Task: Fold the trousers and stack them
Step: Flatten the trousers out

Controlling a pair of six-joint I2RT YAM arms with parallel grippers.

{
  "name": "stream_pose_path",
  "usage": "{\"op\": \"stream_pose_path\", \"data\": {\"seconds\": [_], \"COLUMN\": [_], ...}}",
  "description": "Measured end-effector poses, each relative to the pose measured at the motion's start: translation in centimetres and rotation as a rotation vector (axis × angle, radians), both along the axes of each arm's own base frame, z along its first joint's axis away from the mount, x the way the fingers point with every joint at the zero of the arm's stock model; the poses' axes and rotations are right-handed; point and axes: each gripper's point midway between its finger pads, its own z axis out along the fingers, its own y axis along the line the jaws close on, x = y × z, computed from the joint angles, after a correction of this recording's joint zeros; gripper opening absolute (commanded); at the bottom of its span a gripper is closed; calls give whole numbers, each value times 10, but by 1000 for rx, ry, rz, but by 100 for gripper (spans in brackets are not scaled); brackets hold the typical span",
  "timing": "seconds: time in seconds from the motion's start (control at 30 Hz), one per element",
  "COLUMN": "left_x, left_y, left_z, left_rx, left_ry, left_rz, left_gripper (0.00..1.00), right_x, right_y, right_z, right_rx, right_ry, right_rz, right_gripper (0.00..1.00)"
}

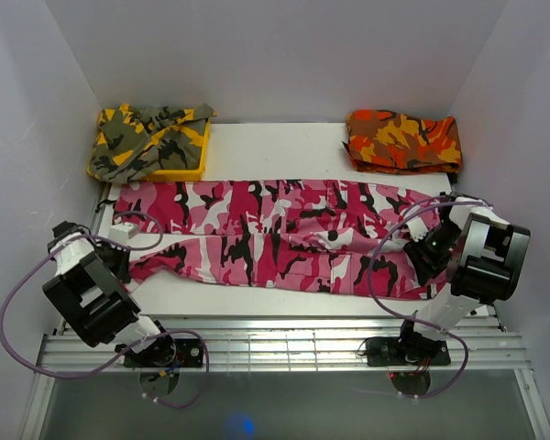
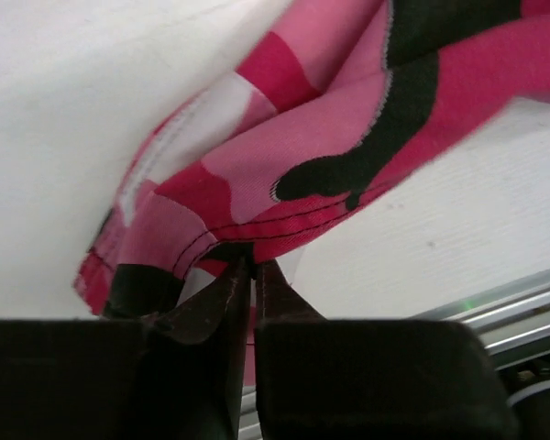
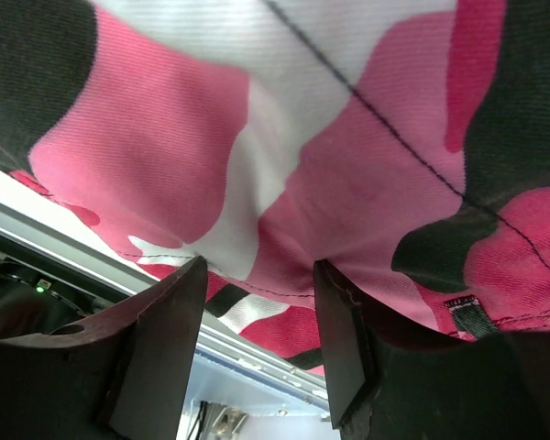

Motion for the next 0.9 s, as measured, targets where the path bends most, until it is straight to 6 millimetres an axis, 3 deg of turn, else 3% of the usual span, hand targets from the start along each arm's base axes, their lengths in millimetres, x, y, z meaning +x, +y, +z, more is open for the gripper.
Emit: {"op": "stream_pose_path", "data": {"seconds": [0.1, 0.2, 0.37, 0.4, 0.47, 0.53, 0.7, 0.9], "left_x": [13, 38, 68, 73, 76, 80, 81, 64], "left_y": [15, 36, 53, 54, 55, 72, 106, 108], "left_z": [2, 22, 49, 52, 55, 61, 84, 75], "left_rx": [23, 69, 91, 85, 67, 122, 197, 148], "left_ry": [-4, -58, -115, -122, -120, -130, -165, -111], "left_rz": [48, 70, 67, 65, 60, 66, 150, 220], "left_gripper": [0, 0, 0, 5, 32, 47, 48, 48], "right_x": [0, 0, 2, 2, 2, 0, -4, -4], "right_y": [0, -2, -4, -4, -5, -10, -24, -33], "right_z": [-1, -1, 0, 0, 0, 0, 0, -1], "right_rx": [-11, -25, -29, -28, -22, -37, -76, -107], "right_ry": [18, 54, 83, 90, 102, 110, 121, 136], "right_rz": [-18, -37, -64, -70, -85, -92, -110, -108], "right_gripper": [56, 56, 55, 55, 55, 55, 54, 54]}}
